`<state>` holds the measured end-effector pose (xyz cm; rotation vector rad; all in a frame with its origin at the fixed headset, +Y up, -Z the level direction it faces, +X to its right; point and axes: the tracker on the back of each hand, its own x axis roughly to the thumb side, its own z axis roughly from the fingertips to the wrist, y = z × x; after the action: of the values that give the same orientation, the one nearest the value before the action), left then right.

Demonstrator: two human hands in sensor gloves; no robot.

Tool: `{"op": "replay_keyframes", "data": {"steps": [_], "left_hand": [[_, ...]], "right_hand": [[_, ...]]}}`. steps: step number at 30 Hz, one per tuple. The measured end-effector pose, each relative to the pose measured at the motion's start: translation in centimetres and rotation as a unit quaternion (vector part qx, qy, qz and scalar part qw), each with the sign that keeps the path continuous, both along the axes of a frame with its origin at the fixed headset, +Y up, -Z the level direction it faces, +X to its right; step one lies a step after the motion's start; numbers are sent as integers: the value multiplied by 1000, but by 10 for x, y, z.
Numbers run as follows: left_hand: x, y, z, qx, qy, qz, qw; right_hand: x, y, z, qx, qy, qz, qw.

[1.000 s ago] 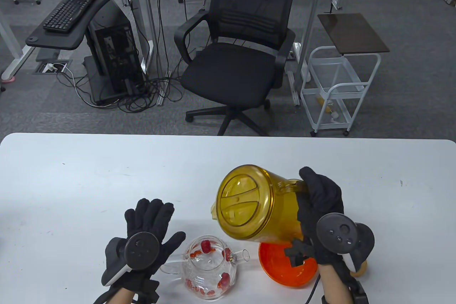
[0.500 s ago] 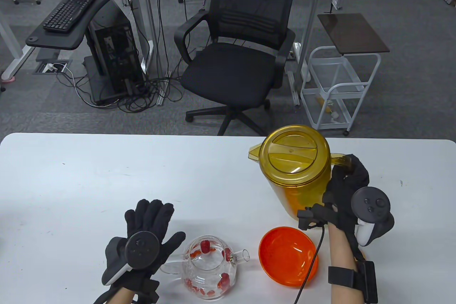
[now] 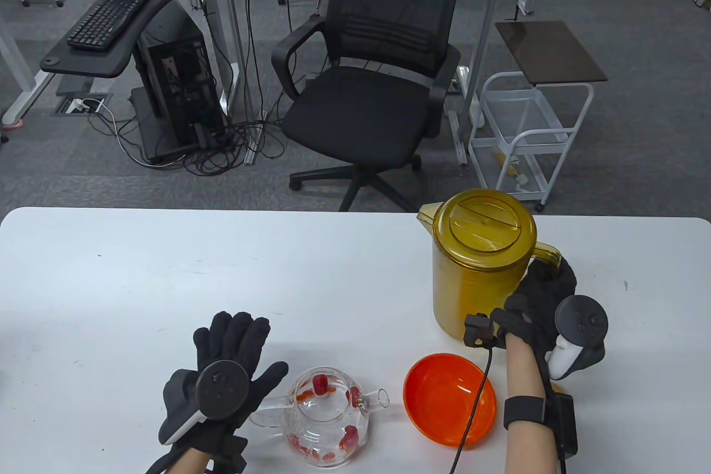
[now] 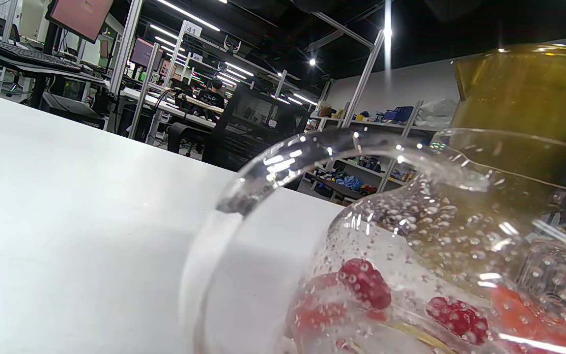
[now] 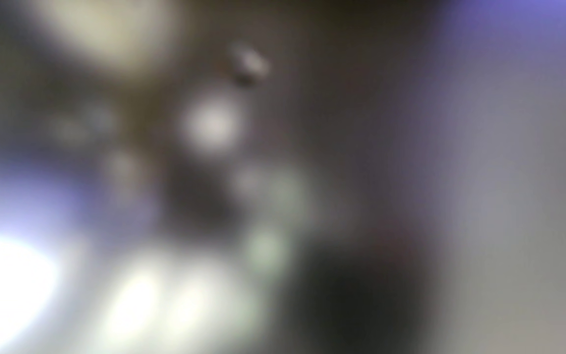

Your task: Make wolfberry and red date tea

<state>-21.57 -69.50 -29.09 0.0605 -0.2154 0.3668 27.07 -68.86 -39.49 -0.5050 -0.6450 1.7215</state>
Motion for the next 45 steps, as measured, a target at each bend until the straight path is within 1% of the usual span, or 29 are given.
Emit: {"op": "replay_keyframes", "data": {"steps": [5,13,21,30,35,39,41,43,45], "left_hand": [[0,0,0,-1,1,-3,1000],[0,-1,0,-4,1,-4,1000],[0,-1,0,-3,0,-7,1000],[1,-1,0,-2,-1,-8,1000],[1,-1,0,-3,-1,-9,1000],[0,0,0,-1,-1,-7,1000],[0,-1,0,-2,-1,-4,1000],[0,-1,0,-3,-1,-4,1000],[0,-1,0,-3,-1,-4,1000]], "right_hand": [[3,-12,-1,-2,-9,-29,1000],[3,-21,-2,-10,-20,-67,997],[2,-21,-3,-8,-20,-71,997],[0,-21,-2,-6,-18,-53,998],[1,-19,2,-18,-17,-15,1000],[4,-11,9,-42,-17,62,997],[6,-6,14,-57,-8,102,993],[8,-1,19,-83,2,150,985],[10,3,26,-117,9,203,972]]}}
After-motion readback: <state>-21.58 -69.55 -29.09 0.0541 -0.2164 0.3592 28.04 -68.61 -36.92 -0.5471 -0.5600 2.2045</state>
